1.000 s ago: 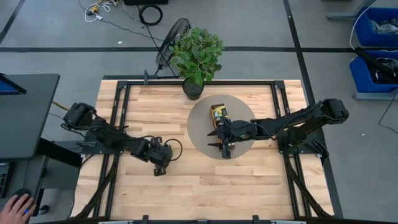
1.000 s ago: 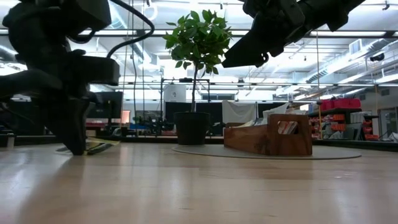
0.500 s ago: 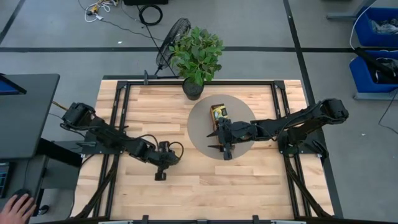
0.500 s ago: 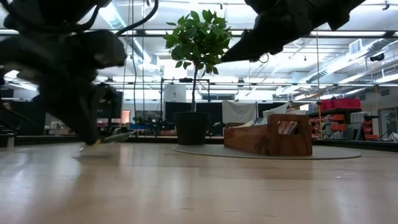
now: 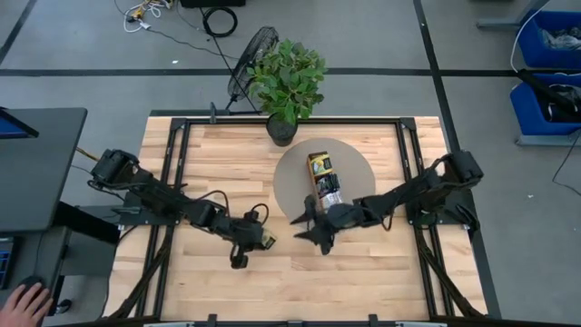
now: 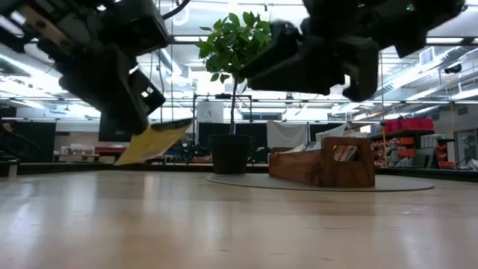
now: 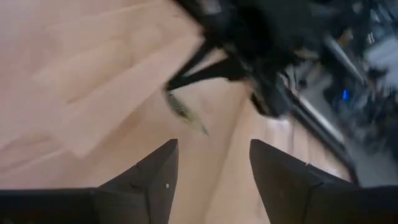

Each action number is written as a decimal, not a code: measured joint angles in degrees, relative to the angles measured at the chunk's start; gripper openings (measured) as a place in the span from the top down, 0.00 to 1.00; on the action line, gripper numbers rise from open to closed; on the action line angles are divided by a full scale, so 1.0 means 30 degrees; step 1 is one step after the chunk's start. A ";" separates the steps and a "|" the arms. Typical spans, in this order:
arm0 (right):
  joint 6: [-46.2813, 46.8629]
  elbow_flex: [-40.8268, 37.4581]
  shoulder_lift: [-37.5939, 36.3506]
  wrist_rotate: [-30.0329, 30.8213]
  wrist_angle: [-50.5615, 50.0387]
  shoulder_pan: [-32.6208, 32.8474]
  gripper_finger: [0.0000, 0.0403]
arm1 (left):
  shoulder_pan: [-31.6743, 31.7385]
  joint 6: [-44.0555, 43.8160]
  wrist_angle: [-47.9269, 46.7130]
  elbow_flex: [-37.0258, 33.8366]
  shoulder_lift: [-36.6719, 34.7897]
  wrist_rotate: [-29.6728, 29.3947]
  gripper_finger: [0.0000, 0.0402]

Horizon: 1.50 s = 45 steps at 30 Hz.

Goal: Pick & Place Tea
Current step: Put the yellow tea bag into the top section of the wooden organizer

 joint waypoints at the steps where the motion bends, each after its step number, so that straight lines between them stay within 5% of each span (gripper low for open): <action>1: -0.0798 0.0007 0.0276 0.0040 0.0384 0.0243 0.48 | 0.0055 -0.0114 0.0318 0.0000 0.0000 0.0346 1.00; 12: -0.5287 0.2282 0.2167 0.0809 0.0359 0.1789 0.48 | 0.0917 -0.1630 0.3520 0.0036 -0.0029 0.2380 1.00; 37: -0.5105 0.3483 0.2181 -0.0335 -0.1817 0.1065 0.49 | 0.1624 -0.1958 0.5162 0.0029 -0.0036 0.3860 1.00; 45: -0.3145 0.3483 0.2181 -0.0678 -0.2085 0.1058 0.70 | 0.1616 -0.1830 0.5253 0.0029 -0.0036 0.3864 1.00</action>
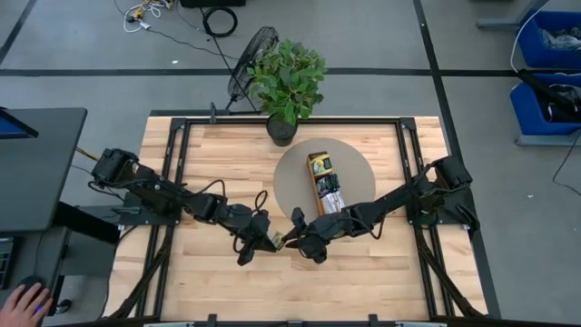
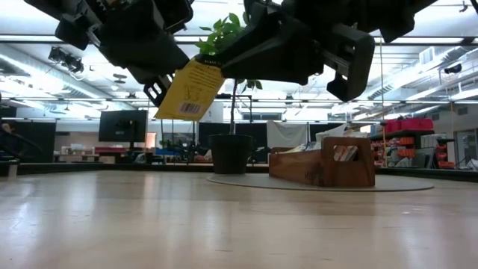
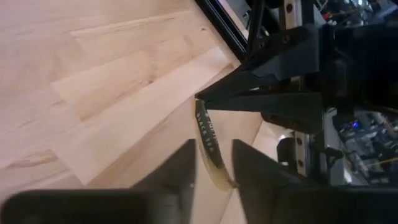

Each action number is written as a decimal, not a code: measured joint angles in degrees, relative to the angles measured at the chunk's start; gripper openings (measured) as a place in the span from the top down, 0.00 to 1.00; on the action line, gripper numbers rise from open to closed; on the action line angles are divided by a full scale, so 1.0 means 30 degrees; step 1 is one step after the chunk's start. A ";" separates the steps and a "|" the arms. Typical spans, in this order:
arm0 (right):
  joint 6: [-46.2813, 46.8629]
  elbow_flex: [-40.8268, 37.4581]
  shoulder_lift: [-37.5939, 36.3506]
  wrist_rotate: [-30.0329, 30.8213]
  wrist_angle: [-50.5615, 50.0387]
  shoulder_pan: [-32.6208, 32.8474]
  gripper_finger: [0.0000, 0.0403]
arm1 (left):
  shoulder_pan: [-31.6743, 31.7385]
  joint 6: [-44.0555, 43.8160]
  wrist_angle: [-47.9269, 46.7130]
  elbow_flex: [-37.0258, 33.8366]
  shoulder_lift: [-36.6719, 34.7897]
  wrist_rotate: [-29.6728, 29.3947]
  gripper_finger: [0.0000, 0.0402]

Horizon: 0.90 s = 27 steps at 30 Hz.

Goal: Pick & Place Tea
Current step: Put the yellow tea bag into the top section of the wooden organizer

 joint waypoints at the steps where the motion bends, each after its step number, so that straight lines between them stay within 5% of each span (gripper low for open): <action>1: 0.0237 0.0000 0.0000 0.0000 -0.0007 -0.0007 0.75 | 0.0000 0.0000 -0.0016 0.0000 0.0000 0.0000 1.00; 6: 0.0375 0.0000 0.0000 -0.0007 -0.0226 -0.0036 0.97 | 0.0029 -0.0011 0.0329 0.0000 0.0000 0.0000 1.00; 16: 0.5371 0.2473 -0.0017 0.0897 -0.6028 -0.0051 0.99 | 0.0044 0.2626 0.0084 -0.0007 0.0000 -0.1157 0.87; 27: 1.1771 0.2131 -0.1837 0.1037 -0.8470 -0.0498 1.00 | -0.0844 0.5821 -0.1731 -0.0124 -0.0772 -0.7981 0.85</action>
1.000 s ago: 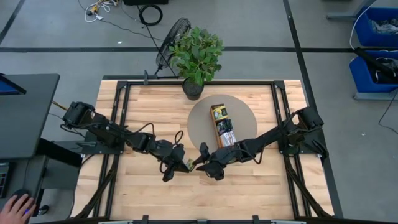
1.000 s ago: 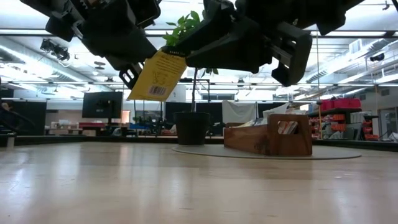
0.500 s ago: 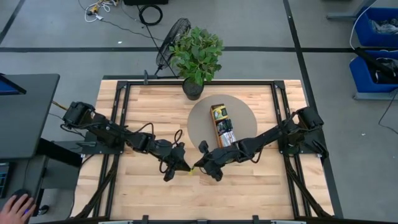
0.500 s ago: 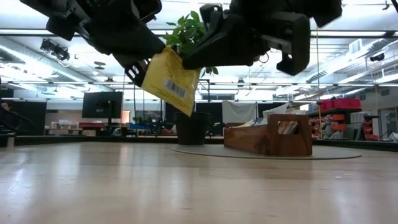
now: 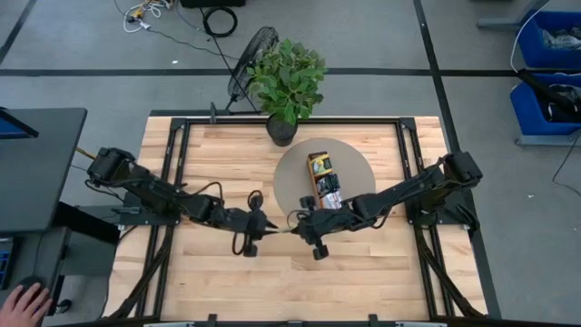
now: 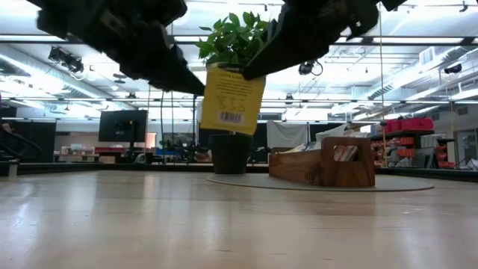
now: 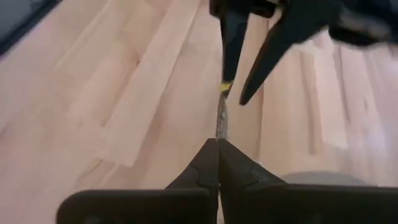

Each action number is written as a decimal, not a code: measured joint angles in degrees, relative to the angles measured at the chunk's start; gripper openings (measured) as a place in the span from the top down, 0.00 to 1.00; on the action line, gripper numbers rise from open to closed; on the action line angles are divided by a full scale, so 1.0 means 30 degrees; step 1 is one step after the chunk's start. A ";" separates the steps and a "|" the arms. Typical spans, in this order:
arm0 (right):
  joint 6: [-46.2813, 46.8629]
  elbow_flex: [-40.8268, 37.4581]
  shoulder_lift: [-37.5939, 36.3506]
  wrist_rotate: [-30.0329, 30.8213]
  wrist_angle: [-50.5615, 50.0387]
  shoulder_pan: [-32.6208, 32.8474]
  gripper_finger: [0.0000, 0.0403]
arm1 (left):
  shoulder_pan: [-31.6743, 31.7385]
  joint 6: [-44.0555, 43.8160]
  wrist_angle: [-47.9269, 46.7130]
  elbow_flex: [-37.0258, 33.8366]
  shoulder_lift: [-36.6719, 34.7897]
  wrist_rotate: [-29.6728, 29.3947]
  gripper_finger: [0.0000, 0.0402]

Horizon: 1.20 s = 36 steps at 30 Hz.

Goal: Pick & Place Tea
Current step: Put the yellow tea bag into the top section of the wooden organizer

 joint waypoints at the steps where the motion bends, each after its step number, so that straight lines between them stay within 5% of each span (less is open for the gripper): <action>1: 0.0630 -0.0016 -0.0041 0.0052 0.0006 -0.0068 1.00 | -0.0210 0.0154 -0.0230 0.0000 0.0000 -0.0749 0.85; 8: 0.5533 -0.0069 -0.0836 0.1245 -0.1681 -0.1196 1.00 | -0.1256 0.0807 -0.1607 -0.0015 0.0007 -0.6742 0.86; 13: 0.8732 -0.0083 -0.1940 0.2393 -0.3865 -0.2258 1.00 | -0.1973 0.0644 -0.1283 -0.0148 0.0007 -0.9230 0.86; 21: 1.0976 -0.1808 -0.4309 0.3182 -0.3518 -0.3155 1.00 | -0.1160 0.2000 0.8263 -0.4008 0.0007 -0.5971 0.86; 27: 1.5314 -0.5514 -0.7838 0.6198 -0.1773 -0.4139 1.00 | 0.0090 0.1927 0.8929 -0.5420 0.0015 -0.5493 0.86; 36: 1.9748 -0.8270 -0.9485 0.5683 -0.0094 -0.6981 1.00 | 0.0524 0.2419 0.8980 -0.5617 0.0044 -0.5292 0.86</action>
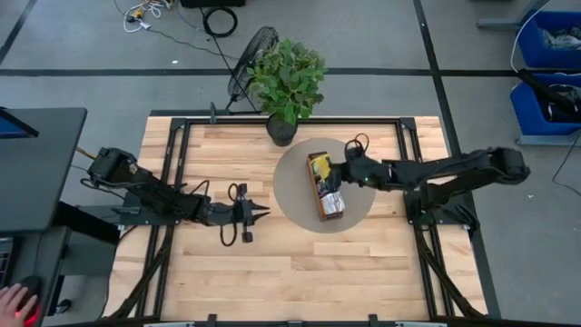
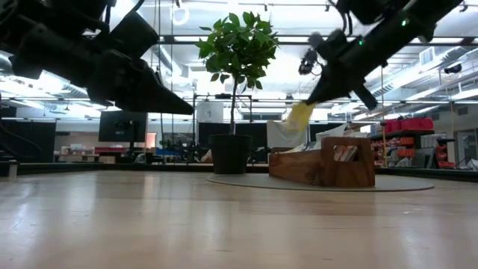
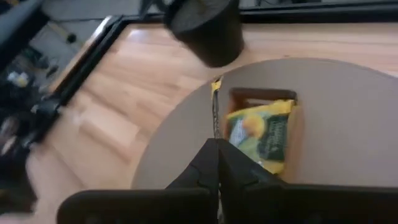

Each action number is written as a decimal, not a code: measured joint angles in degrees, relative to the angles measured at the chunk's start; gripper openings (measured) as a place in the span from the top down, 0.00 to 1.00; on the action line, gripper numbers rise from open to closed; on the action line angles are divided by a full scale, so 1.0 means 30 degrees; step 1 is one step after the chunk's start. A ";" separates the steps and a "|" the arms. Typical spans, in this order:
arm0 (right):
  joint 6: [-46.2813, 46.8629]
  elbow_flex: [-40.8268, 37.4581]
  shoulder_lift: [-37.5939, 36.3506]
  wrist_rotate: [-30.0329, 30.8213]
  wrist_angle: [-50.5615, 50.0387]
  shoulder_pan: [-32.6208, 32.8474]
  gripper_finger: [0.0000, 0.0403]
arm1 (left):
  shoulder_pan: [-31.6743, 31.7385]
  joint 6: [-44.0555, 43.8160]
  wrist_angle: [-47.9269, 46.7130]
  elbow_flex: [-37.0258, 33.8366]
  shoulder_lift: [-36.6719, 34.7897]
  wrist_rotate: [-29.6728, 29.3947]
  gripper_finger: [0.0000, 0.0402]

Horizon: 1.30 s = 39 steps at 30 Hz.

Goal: Pick & Place Tea
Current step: Put the yellow tea bag into the top section of the wooden organizer

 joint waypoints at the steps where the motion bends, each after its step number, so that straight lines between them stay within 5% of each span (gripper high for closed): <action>1: 0.0325 -0.0096 0.0097 -0.0221 0.0047 -0.0353 1.00 | 0.0000 0.0093 -0.0044 0.0007 0.0000 0.0057 0.86; 11: 0.1355 0.0430 0.2705 -0.2189 0.1321 -0.2702 1.00 | 0.0000 0.0149 -0.0207 0.0014 0.0000 0.0145 0.86; 26: 0.1093 0.1971 0.5872 -0.2438 0.1067 -0.3007 1.00 | 0.0000 0.0644 -0.0221 0.0014 0.0000 0.0145 0.86; 39: -0.0362 0.2001 0.5872 -0.2549 0.0233 -0.2728 0.83 | 0.0036 0.0630 -0.0163 0.0014 0.0000 0.0145 0.86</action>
